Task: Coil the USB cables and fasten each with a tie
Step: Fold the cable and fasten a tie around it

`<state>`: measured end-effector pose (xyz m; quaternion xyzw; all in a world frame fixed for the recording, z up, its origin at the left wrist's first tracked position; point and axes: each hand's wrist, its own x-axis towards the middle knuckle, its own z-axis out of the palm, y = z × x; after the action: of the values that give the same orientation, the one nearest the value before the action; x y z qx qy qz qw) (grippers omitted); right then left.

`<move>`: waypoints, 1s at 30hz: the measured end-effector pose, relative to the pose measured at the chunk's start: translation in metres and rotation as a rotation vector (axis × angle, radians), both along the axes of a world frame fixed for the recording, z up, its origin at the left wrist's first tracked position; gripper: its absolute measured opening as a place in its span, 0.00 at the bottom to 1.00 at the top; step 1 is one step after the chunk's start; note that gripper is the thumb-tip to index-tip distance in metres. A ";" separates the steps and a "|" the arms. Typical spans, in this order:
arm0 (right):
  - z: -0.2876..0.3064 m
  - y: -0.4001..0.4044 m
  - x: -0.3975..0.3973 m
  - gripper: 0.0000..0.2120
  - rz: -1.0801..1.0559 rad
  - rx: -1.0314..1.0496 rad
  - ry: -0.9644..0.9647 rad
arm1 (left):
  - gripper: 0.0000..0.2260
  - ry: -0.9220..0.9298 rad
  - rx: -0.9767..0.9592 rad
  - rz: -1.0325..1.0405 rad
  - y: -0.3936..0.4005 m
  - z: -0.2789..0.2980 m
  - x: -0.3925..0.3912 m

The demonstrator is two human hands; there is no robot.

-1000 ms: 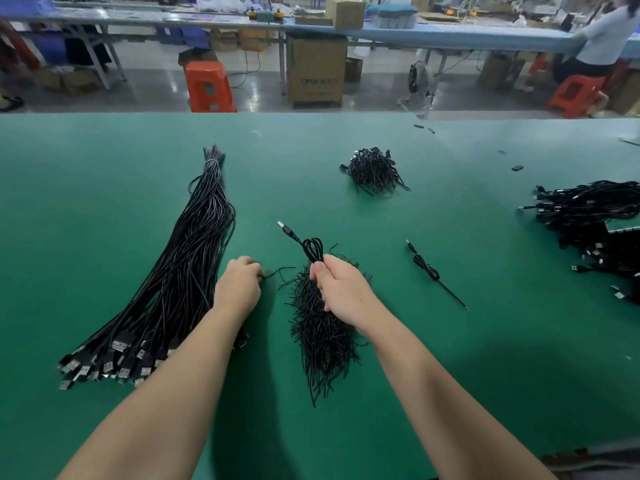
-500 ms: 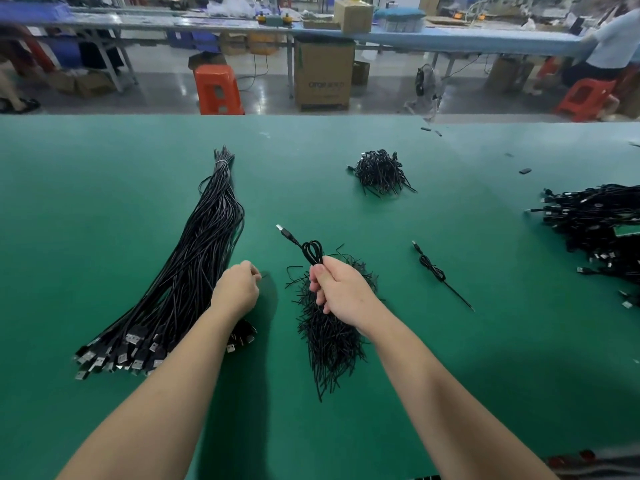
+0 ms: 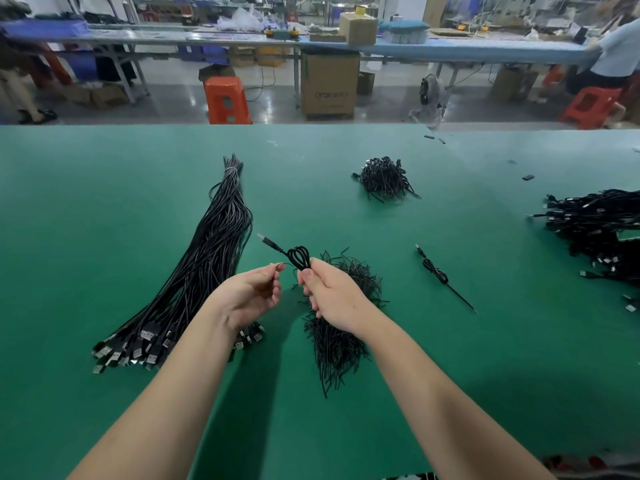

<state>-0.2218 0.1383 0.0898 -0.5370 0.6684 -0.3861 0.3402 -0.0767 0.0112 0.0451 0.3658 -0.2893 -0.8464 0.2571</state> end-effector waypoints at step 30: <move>-0.006 0.001 0.013 0.13 -0.134 -0.139 0.038 | 0.12 -0.540 -1.096 -0.022 0.060 0.048 0.000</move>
<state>-0.2090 0.1390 0.0840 -0.5205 0.6808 -0.4433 0.2626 -0.0771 0.0716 0.0931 0.3790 -0.7414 -0.4542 0.3170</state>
